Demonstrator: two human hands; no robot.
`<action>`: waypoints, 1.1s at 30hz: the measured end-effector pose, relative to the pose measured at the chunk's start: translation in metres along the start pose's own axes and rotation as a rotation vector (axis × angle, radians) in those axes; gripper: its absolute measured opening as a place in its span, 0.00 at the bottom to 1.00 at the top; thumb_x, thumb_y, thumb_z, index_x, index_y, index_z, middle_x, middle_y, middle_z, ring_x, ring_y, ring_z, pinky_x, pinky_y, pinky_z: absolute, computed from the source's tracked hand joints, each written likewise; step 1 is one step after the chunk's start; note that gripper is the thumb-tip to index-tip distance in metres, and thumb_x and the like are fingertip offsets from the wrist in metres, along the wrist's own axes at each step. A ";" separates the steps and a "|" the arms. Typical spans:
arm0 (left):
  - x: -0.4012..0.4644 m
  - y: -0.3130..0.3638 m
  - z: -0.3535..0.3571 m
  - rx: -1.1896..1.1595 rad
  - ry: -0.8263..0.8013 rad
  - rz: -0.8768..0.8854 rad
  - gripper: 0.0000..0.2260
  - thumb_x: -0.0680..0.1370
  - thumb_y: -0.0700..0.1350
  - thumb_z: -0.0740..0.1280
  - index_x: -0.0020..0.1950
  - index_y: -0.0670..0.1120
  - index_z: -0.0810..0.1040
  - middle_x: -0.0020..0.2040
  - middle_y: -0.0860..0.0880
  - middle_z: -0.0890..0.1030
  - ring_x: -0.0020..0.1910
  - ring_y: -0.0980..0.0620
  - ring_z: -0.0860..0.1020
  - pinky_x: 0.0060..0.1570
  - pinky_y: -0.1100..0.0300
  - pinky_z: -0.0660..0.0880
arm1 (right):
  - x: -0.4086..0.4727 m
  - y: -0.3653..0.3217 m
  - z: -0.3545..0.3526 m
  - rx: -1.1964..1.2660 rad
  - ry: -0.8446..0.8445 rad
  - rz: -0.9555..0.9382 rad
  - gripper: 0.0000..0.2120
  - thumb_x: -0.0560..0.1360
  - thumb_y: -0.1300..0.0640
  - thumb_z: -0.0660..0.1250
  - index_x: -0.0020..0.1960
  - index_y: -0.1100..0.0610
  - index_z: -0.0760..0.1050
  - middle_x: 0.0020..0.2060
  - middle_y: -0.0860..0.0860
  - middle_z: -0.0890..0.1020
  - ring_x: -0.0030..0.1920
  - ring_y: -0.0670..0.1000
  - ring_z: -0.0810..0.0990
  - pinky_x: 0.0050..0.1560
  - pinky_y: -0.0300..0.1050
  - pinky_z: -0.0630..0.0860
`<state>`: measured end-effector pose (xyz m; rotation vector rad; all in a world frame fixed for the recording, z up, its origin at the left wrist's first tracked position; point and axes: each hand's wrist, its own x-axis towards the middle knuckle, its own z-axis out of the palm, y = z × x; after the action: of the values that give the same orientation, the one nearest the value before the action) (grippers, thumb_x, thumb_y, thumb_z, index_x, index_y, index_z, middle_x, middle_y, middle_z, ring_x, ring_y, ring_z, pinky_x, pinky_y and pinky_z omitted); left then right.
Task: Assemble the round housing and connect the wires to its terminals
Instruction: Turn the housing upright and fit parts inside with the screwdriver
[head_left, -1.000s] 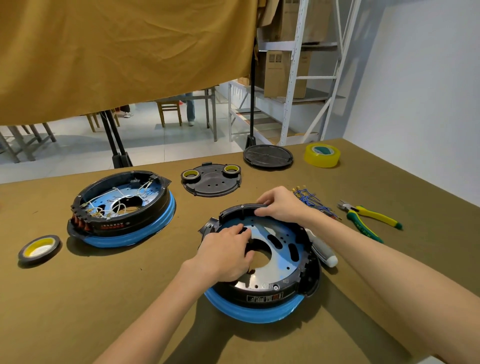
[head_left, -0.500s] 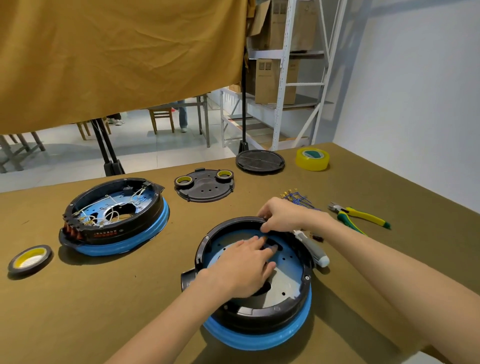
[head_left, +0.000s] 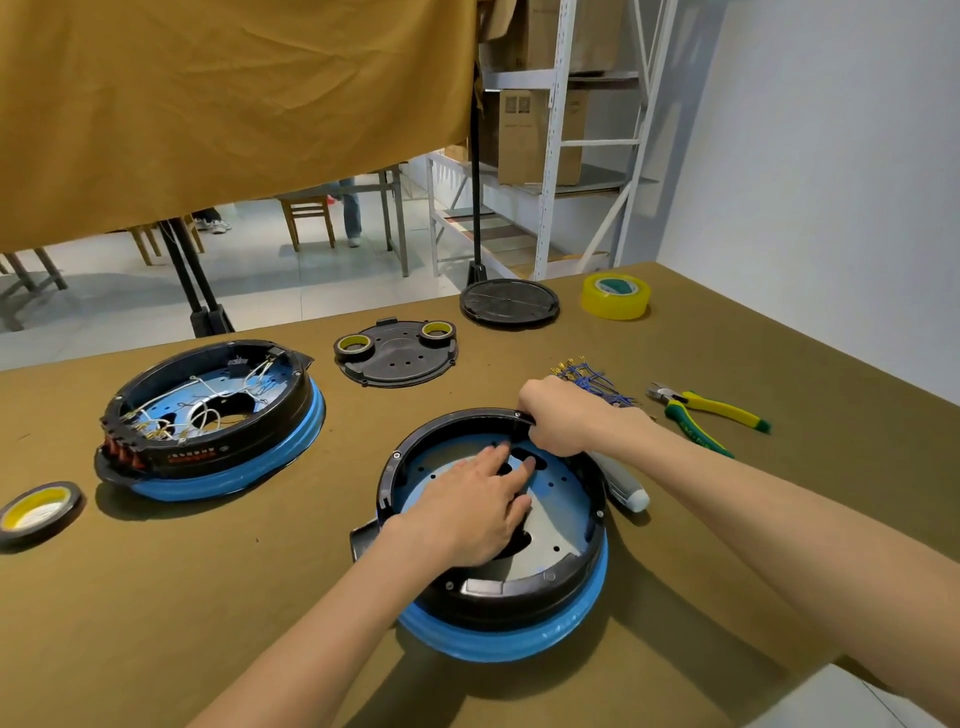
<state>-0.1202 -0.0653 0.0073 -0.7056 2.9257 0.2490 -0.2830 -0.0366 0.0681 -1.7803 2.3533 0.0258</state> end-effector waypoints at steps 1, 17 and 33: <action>0.002 0.001 -0.003 0.003 -0.018 -0.012 0.26 0.87 0.56 0.48 0.85 0.50 0.50 0.84 0.42 0.50 0.83 0.44 0.50 0.81 0.50 0.51 | -0.002 -0.003 -0.003 0.007 0.012 -0.007 0.11 0.76 0.69 0.63 0.38 0.58 0.68 0.37 0.57 0.75 0.35 0.59 0.75 0.33 0.48 0.70; -0.024 0.002 -0.008 0.003 -0.084 -0.037 0.27 0.86 0.59 0.50 0.84 0.54 0.51 0.85 0.45 0.46 0.83 0.45 0.45 0.81 0.46 0.49 | -0.015 -0.006 -0.006 0.205 -0.040 -0.084 0.14 0.80 0.59 0.67 0.65 0.57 0.79 0.58 0.57 0.81 0.54 0.57 0.80 0.52 0.47 0.76; -0.028 0.002 -0.009 0.039 -0.064 -0.236 0.28 0.85 0.63 0.45 0.83 0.53 0.54 0.84 0.44 0.54 0.82 0.42 0.54 0.79 0.45 0.54 | -0.011 -0.002 0.000 0.172 0.068 -0.042 0.12 0.78 0.50 0.71 0.50 0.60 0.82 0.42 0.57 0.84 0.43 0.57 0.84 0.44 0.50 0.82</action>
<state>-0.0971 -0.0530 0.0212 -1.0062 2.7461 0.1857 -0.2781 -0.0268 0.0704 -1.7727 2.2851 -0.2397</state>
